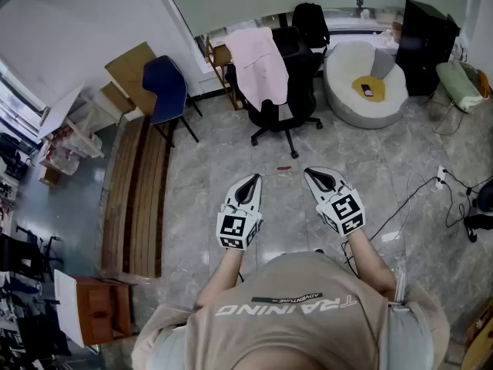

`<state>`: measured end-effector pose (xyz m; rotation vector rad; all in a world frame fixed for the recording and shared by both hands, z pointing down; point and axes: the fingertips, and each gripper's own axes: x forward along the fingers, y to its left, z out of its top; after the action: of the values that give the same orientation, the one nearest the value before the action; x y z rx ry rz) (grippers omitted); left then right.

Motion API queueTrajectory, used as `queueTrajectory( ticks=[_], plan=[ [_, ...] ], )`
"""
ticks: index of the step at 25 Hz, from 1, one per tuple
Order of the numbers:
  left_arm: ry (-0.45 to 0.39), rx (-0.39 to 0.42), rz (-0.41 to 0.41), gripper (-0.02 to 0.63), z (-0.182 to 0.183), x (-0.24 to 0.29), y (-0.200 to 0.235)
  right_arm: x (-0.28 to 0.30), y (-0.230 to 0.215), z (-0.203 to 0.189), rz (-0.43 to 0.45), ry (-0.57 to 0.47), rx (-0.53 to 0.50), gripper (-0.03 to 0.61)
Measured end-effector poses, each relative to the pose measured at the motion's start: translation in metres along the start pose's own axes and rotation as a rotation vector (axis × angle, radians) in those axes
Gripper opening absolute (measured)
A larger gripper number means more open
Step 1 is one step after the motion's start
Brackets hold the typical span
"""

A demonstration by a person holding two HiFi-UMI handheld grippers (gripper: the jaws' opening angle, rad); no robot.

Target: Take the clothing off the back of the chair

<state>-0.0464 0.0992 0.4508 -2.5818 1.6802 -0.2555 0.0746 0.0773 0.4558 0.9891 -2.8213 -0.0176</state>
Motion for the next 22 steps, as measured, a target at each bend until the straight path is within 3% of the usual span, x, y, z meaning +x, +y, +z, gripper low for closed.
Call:
queueTrajectory(
  ticks=[9, 22],
  plan=[
    [-0.006, 0.003, 0.017, 0.012, 0.004, 0.005, 0.031, 0.012, 0.005, 0.008, -0.007, -0.002, -0.019, 0.031],
    [-0.005, -0.029, -0.041, 0.012, -0.006, 0.014, 0.022, 0.006, 0.003, -0.001, -0.047, 0.01, 0.006, 0.032]
  ],
)
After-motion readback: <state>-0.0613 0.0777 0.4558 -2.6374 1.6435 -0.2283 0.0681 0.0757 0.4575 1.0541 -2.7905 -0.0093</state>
